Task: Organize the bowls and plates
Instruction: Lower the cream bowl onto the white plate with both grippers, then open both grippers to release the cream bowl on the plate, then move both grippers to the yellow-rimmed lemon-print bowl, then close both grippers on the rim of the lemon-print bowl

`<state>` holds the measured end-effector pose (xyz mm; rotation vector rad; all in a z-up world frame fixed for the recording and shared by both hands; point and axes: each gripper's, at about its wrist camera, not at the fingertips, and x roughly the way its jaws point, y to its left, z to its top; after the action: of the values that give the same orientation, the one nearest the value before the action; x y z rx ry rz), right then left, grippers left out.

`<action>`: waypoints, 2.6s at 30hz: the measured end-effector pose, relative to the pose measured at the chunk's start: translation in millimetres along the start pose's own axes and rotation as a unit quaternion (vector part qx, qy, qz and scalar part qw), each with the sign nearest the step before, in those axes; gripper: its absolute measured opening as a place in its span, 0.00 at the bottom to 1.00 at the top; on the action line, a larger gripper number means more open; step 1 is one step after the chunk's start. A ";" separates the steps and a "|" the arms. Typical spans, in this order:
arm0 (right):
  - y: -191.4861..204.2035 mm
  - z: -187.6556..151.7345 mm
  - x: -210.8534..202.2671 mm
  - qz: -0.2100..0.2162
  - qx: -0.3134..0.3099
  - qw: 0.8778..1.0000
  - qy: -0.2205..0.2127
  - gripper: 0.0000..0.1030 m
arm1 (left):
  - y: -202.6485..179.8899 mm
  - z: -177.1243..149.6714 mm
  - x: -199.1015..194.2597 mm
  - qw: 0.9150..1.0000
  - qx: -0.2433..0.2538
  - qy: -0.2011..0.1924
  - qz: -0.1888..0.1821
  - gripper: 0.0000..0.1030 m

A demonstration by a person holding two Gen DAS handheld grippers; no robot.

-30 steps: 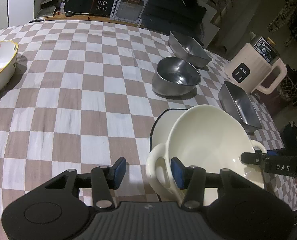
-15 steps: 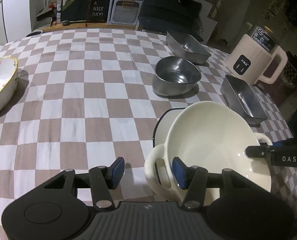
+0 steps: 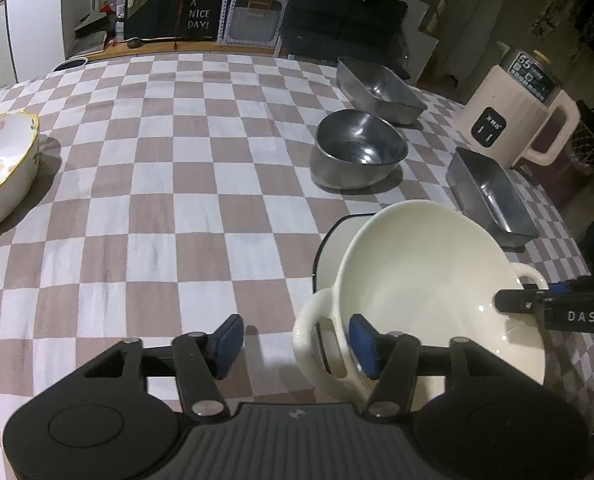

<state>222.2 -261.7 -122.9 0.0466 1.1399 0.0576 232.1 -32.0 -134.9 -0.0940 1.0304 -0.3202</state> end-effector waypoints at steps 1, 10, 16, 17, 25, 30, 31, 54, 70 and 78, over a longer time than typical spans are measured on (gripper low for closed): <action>0.1 -0.6 -0.4 0.001 0.002 1.000 -0.001 0.45 | 0.1 0.1 0.2 1.000 0.000 0.003 0.005 0.67; 1.2 -12.7 -15.4 -0.002 -0.015 1.000 -0.022 0.91 | -4.2 -6.0 -2.1 1.000 0.004 0.025 -0.008 1.00; -8.1 -19.4 -24.3 0.005 0.007 1.000 -0.029 1.00 | -6.3 -9.7 -17.4 1.000 0.001 0.014 -0.023 1.00; -8.7 -19.6 -25.9 0.002 0.009 0.999 -0.032 1.00 | -7.0 -9.4 -20.8 1.000 0.005 0.012 -0.021 1.00; -9.1 -13.0 -52.5 0.011 0.023 0.996 -0.089 1.00 | 0.3 -3.3 -59.2 0.999 0.022 -0.037 -0.008 1.00; 1.3 2.5 -69.3 0.033 0.036 0.991 -0.128 1.00 | 16.7 7.2 -89.3 0.997 0.020 -0.076 0.004 1.00; 5.1 6.9 -71.6 0.038 0.038 0.990 -0.134 1.00 | 20.8 9.4 -95.3 0.996 0.019 -0.083 0.008 1.00; 190.4 112.8 -29.3 0.178 -0.032 0.969 -0.170 0.90 | 202.2 49.7 -160.8 0.962 -0.136 -0.188 0.142 0.93; 315.8 177.4 75.4 0.197 -0.091 0.972 -0.090 0.50 | 279.3 62.0 -80.7 0.954 -0.242 -0.123 0.129 0.51; 332.8 182.8 114.8 0.184 -0.086 0.978 -0.052 0.35 | 303.0 54.0 -56.0 0.946 -0.274 -0.090 0.149 0.32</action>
<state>428.8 76.9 -128.6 0.1060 1.0062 0.4779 317.6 268.8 -129.3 -0.4566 0.9120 0.2554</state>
